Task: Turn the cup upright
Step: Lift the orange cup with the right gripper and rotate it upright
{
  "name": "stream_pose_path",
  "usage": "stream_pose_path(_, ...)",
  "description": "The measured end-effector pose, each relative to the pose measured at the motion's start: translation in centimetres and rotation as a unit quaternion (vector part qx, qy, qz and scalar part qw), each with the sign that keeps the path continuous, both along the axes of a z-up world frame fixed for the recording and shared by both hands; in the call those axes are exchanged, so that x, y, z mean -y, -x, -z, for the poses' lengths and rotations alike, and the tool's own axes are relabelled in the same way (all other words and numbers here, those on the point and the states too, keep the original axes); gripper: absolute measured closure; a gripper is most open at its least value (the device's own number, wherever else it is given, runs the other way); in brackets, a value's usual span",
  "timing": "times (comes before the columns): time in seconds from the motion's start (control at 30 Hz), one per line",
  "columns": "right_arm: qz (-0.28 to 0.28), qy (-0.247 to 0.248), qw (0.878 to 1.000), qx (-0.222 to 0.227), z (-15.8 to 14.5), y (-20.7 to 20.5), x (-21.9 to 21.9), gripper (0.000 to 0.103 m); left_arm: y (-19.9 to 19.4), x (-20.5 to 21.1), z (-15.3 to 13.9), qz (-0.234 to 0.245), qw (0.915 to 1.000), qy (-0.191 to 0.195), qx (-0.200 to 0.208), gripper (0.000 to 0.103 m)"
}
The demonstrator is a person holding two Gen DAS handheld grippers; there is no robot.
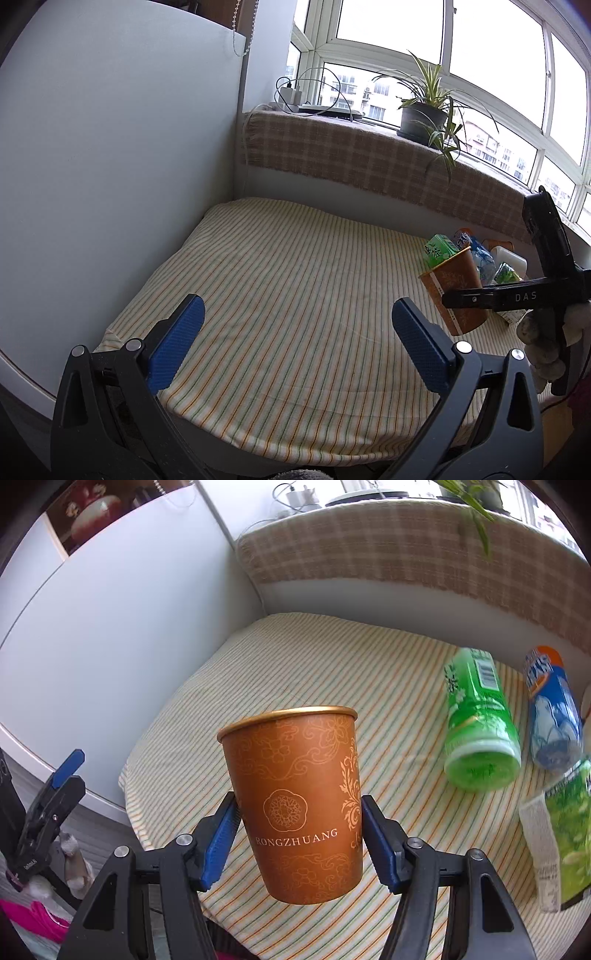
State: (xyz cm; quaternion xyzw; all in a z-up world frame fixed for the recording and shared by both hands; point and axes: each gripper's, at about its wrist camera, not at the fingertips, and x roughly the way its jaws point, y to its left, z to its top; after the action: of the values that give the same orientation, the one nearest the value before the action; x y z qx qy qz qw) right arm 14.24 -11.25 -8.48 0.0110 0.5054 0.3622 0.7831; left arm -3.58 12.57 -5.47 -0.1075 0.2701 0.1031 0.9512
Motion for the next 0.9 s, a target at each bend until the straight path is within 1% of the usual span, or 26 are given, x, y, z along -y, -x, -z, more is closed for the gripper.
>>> stream_pose_path(0.07,0.039,-0.029,0.998,-0.031,0.7,0.8,2.0,0.036,-0.2,0.5,0.0,0.009,1.0000,0.000,0.001,0.000)
stream_pose_path(0.13,0.074,-0.047,0.994,-0.059,1.6,1.5,3.5,0.036,-0.5,0.9,0.0,0.016,0.9999,0.001,0.000,0.000)
stream_pose_path(0.23,0.132,-0.077,0.983,-0.100,3.0,1.9,5.7,0.036,-0.9,1.6,0.1,0.028,0.9996,0.007,-0.003,0.000)
stream_pose_path(0.37,0.179,-0.114,0.970,-0.118,4.0,2.3,7.8,0.036,-1.4,2.6,0.2,0.043,0.9990,0.011,-0.006,0.000)
stream_pose_path(0.43,0.202,-0.131,0.962,-0.131,4.8,2.4,8.5,0.036,-1.6,3.1,0.2,0.053,0.9985,0.013,-0.009,0.000)
stream_pose_path(0.5,0.223,-0.140,0.954,-0.143,5.4,2.6,9.4,0.036,-1.9,3.6,0.1,0.063,0.9979,0.014,-0.012,0.000)
stream_pose_path(0.6,0.241,-0.146,0.948,-0.150,6.2,2.3,10.1,0.036,-2.3,4.3,-0.1,0.077,0.9968,0.018,-0.014,0.000)
stream_pose_path(0.67,0.246,-0.145,0.946,-0.153,6.8,2.1,10.8,0.034,-2.6,4.7,-0.2,0.087,0.9957,0.026,-0.017,0.000)
stream_pose_path(0.73,0.243,-0.146,0.947,-0.152,6.9,2.4,11.5,0.032,-3.0,5.1,-0.1,0.098,0.9943,0.036,-0.022,0.000)
stream_pose_path(0.77,0.243,-0.151,0.946,-0.152,6.9,2.5,11.6,0.026,-3.4,5.3,-0.1,0.105,0.9933,0.040,-0.027,0.000)
stream_pose_path(0.8,0.242,-0.152,0.947,-0.147,6.7,2.6,11.8,0.021,-3.7,5.4,0.0,0.112,0.9921,0.046,-0.032,0.000)
stream_pose_path(0.83,0.241,-0.154,0.948,-0.141,6.5,2.7,12.0,0.014,-4.0,5.6,0.1,0.119,0.9906,0.056,-0.038,0.000)
stream_pose_path(0.9,0.236,-0.156,0.951,-0.123,5.7,3.2,12.5,0.014,-4.7,5.8,0.4,0.133,0.9868,0.080,-0.048,0.000)
